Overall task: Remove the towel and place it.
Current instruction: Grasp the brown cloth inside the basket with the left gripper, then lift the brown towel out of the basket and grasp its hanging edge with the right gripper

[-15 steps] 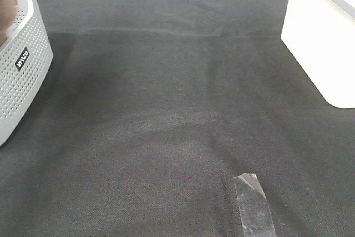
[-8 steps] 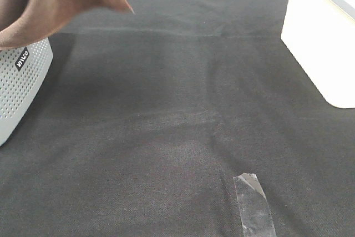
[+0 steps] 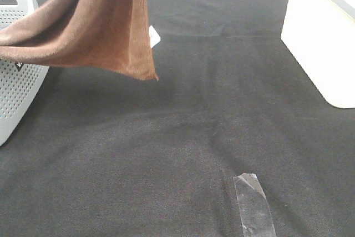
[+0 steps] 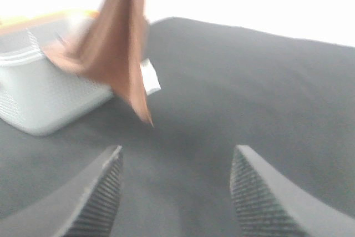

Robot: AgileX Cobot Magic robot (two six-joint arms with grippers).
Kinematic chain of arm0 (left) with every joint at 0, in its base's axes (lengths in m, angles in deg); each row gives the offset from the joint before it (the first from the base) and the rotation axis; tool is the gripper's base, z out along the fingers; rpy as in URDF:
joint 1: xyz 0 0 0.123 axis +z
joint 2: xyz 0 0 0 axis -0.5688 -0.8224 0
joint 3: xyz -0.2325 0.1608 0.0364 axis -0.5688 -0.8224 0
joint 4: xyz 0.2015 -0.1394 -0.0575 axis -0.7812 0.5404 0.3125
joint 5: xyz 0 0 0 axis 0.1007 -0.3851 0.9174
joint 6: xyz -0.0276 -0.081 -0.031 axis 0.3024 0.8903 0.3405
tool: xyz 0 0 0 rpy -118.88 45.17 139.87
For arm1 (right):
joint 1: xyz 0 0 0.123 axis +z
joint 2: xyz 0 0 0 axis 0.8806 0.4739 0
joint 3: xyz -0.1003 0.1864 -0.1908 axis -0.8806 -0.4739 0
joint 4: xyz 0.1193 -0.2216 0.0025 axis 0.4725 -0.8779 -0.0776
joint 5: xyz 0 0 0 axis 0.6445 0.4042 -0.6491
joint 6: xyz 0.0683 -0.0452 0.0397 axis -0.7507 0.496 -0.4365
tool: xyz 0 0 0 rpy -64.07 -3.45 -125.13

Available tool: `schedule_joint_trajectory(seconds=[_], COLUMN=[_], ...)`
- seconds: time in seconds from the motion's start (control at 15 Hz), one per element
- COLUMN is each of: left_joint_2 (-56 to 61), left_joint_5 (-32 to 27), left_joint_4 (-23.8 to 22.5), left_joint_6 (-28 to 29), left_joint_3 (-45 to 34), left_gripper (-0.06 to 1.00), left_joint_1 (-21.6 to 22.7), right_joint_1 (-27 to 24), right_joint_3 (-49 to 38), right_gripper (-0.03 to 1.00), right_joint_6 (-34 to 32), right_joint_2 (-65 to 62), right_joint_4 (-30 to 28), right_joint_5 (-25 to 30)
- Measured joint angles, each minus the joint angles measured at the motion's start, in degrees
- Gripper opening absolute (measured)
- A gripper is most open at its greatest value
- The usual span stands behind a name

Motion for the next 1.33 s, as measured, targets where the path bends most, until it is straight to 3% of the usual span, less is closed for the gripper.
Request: schedule_joint_trajectory(seconds=[0.2,0.27,0.47,0.67,0.8,0.93,1.0,1.13,1.33], left_joint_2=[0.0,0.0,0.0,0.0,0.0,0.0,0.0,0.0,0.0], left_joint_5=[-0.6,-0.7,-2.1,-2.8,-2.8,-2.8,-2.8,-2.8,-2.8], left_joint_4=[1.3,1.7,1.9,1.9,1.9,1.9,1.9,2.1,2.1], left_joint_6=[-1.0,-1.0,-1.0,-2.2,-2.3,-2.3,-2.3,-2.3,-2.3], left_joint_3=[0.0,0.0,0.0,0.0,0.0,0.0,0.0,0.0,0.0], left_gripper=[0.0,0.0,0.0,0.0,0.0,0.0,0.0,0.0,0.0], left_joint_1=[0.0,0.0,0.0,0.0,0.0,0.0,0.0,0.0,0.0], right_joint_1=[0.0,0.0,0.0,0.0,0.0,0.1,0.9,8.1,21.1], right_joint_3=[0.0,0.0,0.0,0.0,0.0,0.0,0.0,0.0,1.0], right_gripper=[0.54,0.54,0.57,0.74,0.78,0.79,0.79,0.79,0.79], right_joint_6=[20.1,24.4,43.0,48.0,48.6,53.5,56.3,63.7,75.7], right_joint_2=[10.0,12.0,23.9,34.4,39.9,45.4,47.6,52.7,60.4], right_joint_4=[15.6,18.2,30.3,35.0,35.2,36.6,38.1,43.4,46.7], right_joint_5=[1.4,2.9,11.4,14.8,15.2,15.2,14.7,9.9,-6.9])
